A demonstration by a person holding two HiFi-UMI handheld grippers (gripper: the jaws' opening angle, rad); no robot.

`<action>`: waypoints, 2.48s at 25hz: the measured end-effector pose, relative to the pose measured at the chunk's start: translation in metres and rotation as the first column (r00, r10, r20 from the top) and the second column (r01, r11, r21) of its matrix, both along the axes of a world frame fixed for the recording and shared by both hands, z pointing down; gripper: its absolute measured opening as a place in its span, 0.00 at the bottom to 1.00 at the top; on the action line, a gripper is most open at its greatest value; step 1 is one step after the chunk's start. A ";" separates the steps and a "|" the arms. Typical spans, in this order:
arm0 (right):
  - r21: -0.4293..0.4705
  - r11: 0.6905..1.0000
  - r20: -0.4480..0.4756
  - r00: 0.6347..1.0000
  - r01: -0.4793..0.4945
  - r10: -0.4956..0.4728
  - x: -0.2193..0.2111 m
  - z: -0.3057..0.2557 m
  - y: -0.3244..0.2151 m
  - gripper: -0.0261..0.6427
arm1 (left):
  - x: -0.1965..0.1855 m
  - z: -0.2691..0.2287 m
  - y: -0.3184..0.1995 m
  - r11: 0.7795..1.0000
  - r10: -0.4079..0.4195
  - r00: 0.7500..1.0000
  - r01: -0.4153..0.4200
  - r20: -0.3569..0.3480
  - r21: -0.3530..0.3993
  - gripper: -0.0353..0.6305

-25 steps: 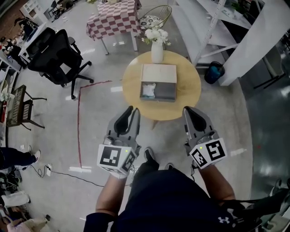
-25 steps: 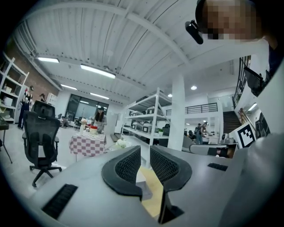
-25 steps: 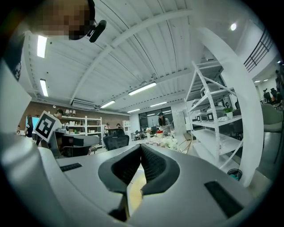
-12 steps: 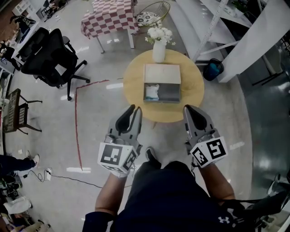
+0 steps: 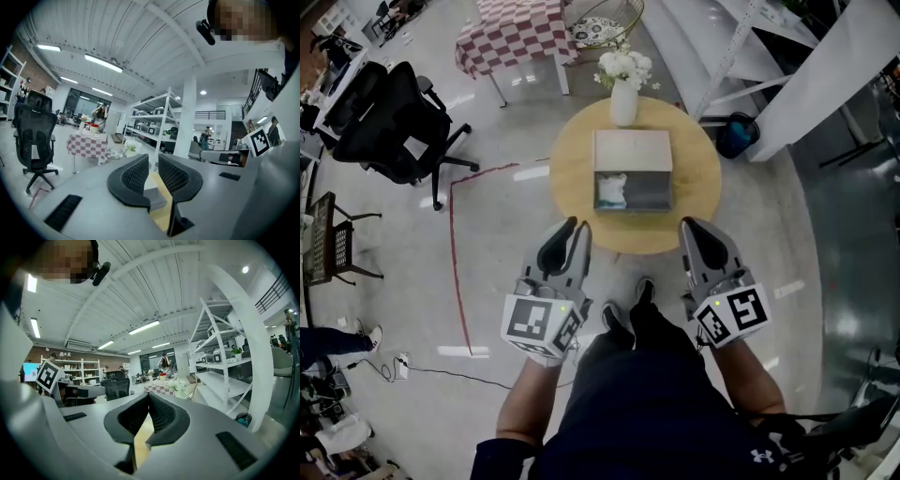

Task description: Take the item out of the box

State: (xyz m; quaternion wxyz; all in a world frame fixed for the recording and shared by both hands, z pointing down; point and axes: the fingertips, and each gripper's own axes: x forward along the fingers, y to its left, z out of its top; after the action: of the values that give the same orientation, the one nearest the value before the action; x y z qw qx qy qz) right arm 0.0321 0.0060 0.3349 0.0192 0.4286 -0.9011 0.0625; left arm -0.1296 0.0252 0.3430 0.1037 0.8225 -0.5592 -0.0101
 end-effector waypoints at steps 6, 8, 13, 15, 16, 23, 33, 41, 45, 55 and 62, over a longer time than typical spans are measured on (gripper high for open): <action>-0.015 1.000 0.016 1.000 0.018 -0.018 0.000 0.008 -0.034 0.06 | 0.001 0.009 -0.024 0.999 -0.024 1.000 0.025 0.017 -0.028 0.17; -0.016 0.999 0.024 0.999 0.033 -0.032 -0.003 0.008 -0.049 0.06 | -0.002 0.010 -0.037 0.999 -0.040 0.999 0.041 0.027 -0.034 0.17; -0.023 0.998 0.030 0.997 0.066 -0.065 -0.004 0.012 -0.087 0.06 | -0.006 0.022 -0.072 0.995 -0.081 0.995 0.084 0.053 -0.059 0.17; -0.027 0.997 0.032 0.997 0.074 -0.073 -0.003 0.013 -0.102 0.06 | -0.006 0.027 -0.085 0.992 -0.094 0.994 0.098 0.054 -0.074 0.17; -0.029 0.997 0.033 0.997 0.077 -0.076 -0.002 0.014 -0.110 0.06 | -0.006 0.029 -0.092 0.991 -0.099 0.994 0.103 0.055 -0.080 0.17; -0.063 0.992 0.040 0.993 0.110 -0.107 0.002 0.025 -0.154 0.06 | -0.003 0.041 -0.133 0.983 -0.134 0.989 0.140 0.056 -0.118 0.17; -0.102 0.982 0.057 0.986 0.159 -0.154 0.003 0.039 -0.196 0.06 | -0.003 0.089 -0.171 0.956 -0.165 0.979 0.189 0.122 -0.223 0.17; -0.181 0.978 0.050 0.994 0.102 -0.095 0.006 0.067 -0.206 0.06 | -0.011 0.135 -0.191 0.930 -0.131 0.983 0.167 0.130 -0.327 0.17; -0.209 0.976 0.045 0.998 0.058 -0.049 0.008 0.077 -0.208 0.06 | -0.007 0.161 -0.199 0.914 -0.080 0.990 0.120 0.118 -0.388 0.17; -0.260 0.965 0.031 0.999 -0.017 0.026 0.015 0.097 -0.210 0.06 | 0.003 0.226 -0.209 0.849 0.014 0.994 0.043 0.104 -0.527 0.17; -0.307 0.950 0.034 0.997 -0.052 0.065 0.025 0.115 -0.214 0.06 | 0.015 0.261 -0.211 0.800 0.073 0.989 0.018 0.127 -0.600 0.17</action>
State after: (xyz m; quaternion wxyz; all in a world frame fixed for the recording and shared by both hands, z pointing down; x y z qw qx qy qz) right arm 0.0570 -0.2080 0.4496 0.0638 0.4454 -0.8677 0.2112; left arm -0.1150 -0.1857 0.6040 0.3179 0.7540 -0.5277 0.2280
